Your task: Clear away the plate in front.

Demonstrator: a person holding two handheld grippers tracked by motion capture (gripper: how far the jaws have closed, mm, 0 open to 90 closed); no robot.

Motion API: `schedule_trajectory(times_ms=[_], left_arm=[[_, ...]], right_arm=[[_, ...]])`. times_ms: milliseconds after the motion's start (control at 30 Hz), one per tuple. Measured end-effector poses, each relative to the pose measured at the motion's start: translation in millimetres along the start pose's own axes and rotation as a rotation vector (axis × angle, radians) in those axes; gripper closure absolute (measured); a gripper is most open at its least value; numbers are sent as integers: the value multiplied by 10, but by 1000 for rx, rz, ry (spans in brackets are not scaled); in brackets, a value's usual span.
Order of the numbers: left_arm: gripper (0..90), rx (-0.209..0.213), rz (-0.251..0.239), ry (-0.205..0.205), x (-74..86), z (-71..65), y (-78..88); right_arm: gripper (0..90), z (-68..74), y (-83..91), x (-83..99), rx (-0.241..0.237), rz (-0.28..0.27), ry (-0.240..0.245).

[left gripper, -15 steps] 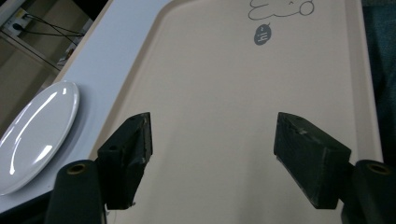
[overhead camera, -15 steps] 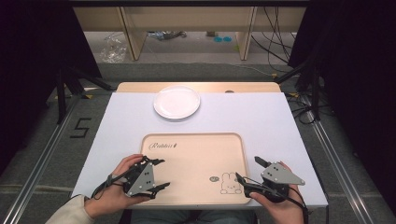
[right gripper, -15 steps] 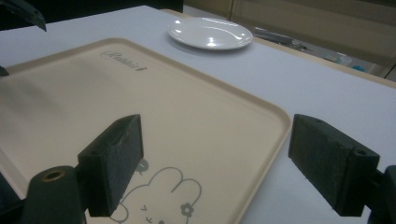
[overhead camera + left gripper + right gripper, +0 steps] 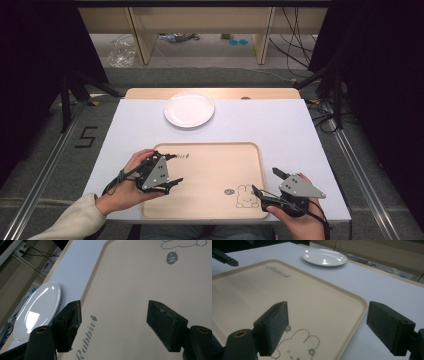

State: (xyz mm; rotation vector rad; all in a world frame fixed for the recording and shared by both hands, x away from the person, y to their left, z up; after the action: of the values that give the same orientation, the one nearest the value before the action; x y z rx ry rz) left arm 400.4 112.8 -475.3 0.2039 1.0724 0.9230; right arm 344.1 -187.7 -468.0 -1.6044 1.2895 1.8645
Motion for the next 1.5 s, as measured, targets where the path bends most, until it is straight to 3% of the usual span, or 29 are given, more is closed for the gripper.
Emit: schedule_trajectory(times_ms=[167, 267, 700, 1067, 1267, 1500], left_arm=[[279, -16, 18, -10, 6, 154, -64], [281, -31, 29, -7, 20, 256, -122], [288, -56, 88, -8, 138, 531, -334], [293, -59, 119, -8, 171, 660, -532], [296, -74, 147, -46, 182, 777, -697], [301, -75, 158, -42, 173, 834, -808]], right_arm=[[188, 25, 2, 10, -10, 13, -16], [188, 9, -6, 2, -2, 2, 1], [188, 19, -8, 7, -7, 8, -2], [188, 18, -10, 10, -8, 9, 0], [188, 18, -10, 11, -8, 10, 1], [188, 17, -10, 12, -10, 10, -2]])
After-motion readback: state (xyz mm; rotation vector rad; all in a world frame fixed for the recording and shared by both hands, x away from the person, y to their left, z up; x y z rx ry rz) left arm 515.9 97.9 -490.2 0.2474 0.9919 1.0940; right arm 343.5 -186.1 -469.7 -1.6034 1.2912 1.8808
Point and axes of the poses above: each handheld gripper's, and its own axes: y roughly backward along the jaws, x roughly out of its underside, z roughly to its left, the point moved 8 cm from there along -y, roughly forward along the jaws, and after that the axes turned 3 degrees about -y, right-handed, at the moved point
